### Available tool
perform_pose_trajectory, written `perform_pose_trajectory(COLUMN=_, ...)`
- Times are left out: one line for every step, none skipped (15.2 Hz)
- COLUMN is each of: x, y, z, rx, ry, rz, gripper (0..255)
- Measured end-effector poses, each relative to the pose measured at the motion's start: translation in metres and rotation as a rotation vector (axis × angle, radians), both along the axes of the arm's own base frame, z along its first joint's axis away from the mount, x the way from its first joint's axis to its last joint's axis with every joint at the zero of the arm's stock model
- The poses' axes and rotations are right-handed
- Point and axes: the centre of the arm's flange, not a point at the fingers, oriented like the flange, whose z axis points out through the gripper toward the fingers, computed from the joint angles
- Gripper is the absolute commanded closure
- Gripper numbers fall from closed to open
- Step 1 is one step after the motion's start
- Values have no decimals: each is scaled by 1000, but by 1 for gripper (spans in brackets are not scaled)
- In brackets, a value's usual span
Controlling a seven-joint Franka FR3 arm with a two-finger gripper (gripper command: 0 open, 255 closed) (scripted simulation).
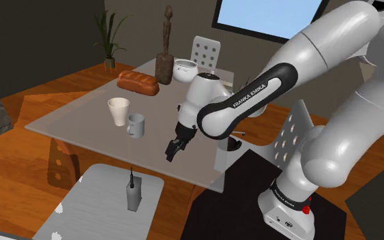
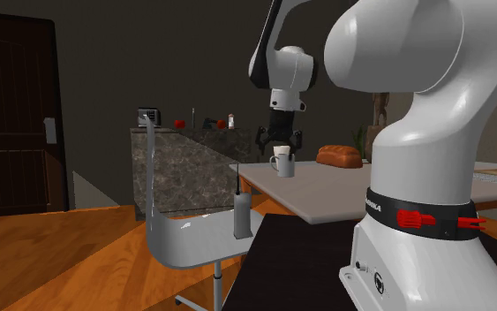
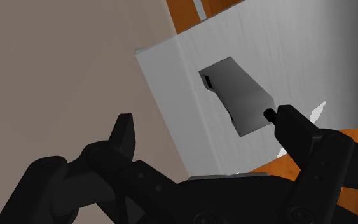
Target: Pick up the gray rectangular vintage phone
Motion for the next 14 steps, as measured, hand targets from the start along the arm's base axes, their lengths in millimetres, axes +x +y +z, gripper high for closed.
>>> perform_pose_trajectory(x=3, y=7, z=-9, rx=0, ry=-11, rz=8, gripper=0)
perform_pose_trajectory(x=5, y=16, z=-17, rx=0, ry=-22, rz=16, gripper=0)
perform_pose_trajectory(x=8, y=25, z=-25, rx=1, ry=-32, rz=23, gripper=0)
perform_pose_trajectory(x=12, y=36, z=-35, rx=3, ry=-43, rz=31, gripper=0)
perform_pose_trajectory(x=14, y=44, z=-44, rx=3, ry=-54, rz=40, gripper=0)
perform_pose_trajectory(x=15, y=53, z=-53, rx=4, ry=-64, rz=48, gripper=0)
perform_pose_trajectory(x=18, y=63, z=-62, rx=6, ry=-76, rz=56, gripper=0)
perform_pose_trajectory(x=23, y=69, z=-71, rx=7, ry=-86, rz=65, gripper=0)
perform_pose_trajectory(x=27, y=76, z=-81, rx=8, ry=-97, rz=73, gripper=0)
perform_pose_trajectory(x=29, y=86, z=-89, rx=9, ry=-107, rz=82, gripper=0)
perform_pose_trajectory(x=31, y=95, z=-97, rx=10, ry=-118, rz=91, gripper=0)
perform_pose_trajectory(x=38, y=107, z=-105, rx=10, ry=-129, rz=99, gripper=0)
perform_pose_trajectory(x=40, y=115, z=-113, rx=10, ry=-139, rz=107, gripper=0)
perform_pose_trajectory(x=41, y=119, z=-117, rx=10, ry=-145, rz=113, gripper=0)
